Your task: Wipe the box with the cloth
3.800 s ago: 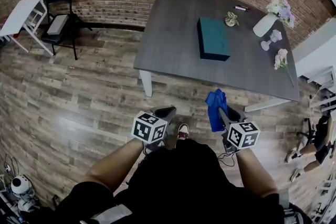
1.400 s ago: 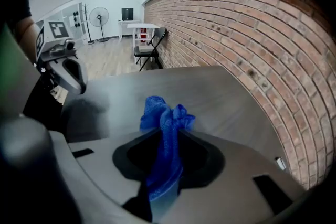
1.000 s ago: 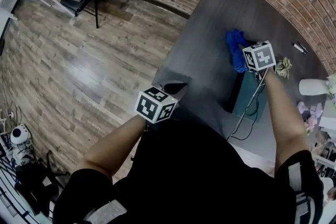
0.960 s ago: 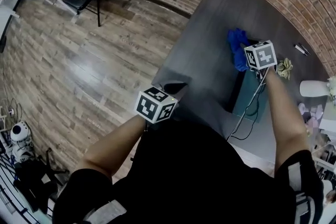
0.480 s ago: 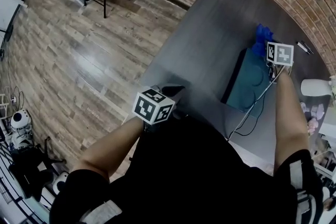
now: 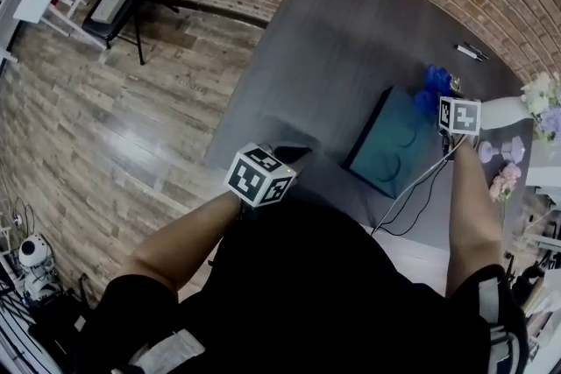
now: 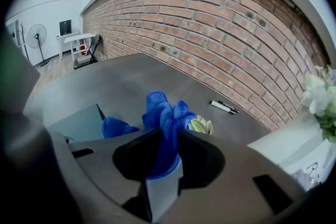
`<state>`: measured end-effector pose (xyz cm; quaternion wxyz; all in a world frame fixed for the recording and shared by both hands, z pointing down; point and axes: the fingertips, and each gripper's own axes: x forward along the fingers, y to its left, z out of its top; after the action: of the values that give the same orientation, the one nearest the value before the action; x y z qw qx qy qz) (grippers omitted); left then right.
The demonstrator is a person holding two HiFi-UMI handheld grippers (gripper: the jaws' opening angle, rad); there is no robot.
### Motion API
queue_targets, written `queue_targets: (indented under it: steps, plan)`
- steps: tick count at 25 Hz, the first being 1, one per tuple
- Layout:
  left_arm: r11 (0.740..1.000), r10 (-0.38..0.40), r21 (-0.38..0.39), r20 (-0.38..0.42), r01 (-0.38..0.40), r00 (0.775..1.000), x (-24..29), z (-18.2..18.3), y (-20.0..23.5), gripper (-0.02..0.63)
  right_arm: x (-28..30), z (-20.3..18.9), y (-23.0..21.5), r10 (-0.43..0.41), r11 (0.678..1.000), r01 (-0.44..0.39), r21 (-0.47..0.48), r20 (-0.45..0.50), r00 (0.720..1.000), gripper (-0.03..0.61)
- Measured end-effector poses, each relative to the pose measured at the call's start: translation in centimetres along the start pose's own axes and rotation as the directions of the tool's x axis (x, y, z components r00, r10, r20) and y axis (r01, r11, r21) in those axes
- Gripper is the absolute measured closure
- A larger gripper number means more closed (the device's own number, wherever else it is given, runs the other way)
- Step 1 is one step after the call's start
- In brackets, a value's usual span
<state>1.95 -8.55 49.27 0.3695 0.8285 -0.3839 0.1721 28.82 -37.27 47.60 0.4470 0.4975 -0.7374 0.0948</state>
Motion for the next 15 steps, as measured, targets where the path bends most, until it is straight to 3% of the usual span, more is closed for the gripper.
queue_targets:
  steps: [5,8,11,15]
  plan:
    - [0.997,-0.063,0.05,-0.048,0.065,0.997,0.8,0.6,-0.2,0.607,-3.5,-4.0,-3.2,-0.132,0.99,0.131,0.044,0.012,0.991,0.479]
    - [0.991,-0.107,0.071,-0.079,0.112,0.991,1.6,0.6,-0.5,0.607,-5.1,-8.4,-4.5,-0.166,0.981,0.171,0.088,-0.062,0.984,0.479]
    - [0.982,-0.155,0.096,-0.11,0.166,0.982,2.2,0.6,-1.0,0.607,-6.1,-13.1,-2.4,-0.122,0.989,0.132,0.069,-0.137,0.983,0.479]
    - [0.964,-0.211,0.129,-0.156,0.231,0.965,2.7,0.5,-1.4,0.607,-7.8,-14.7,3.8,-0.03,0.997,0.038,0.067,-0.106,0.994,0.479]
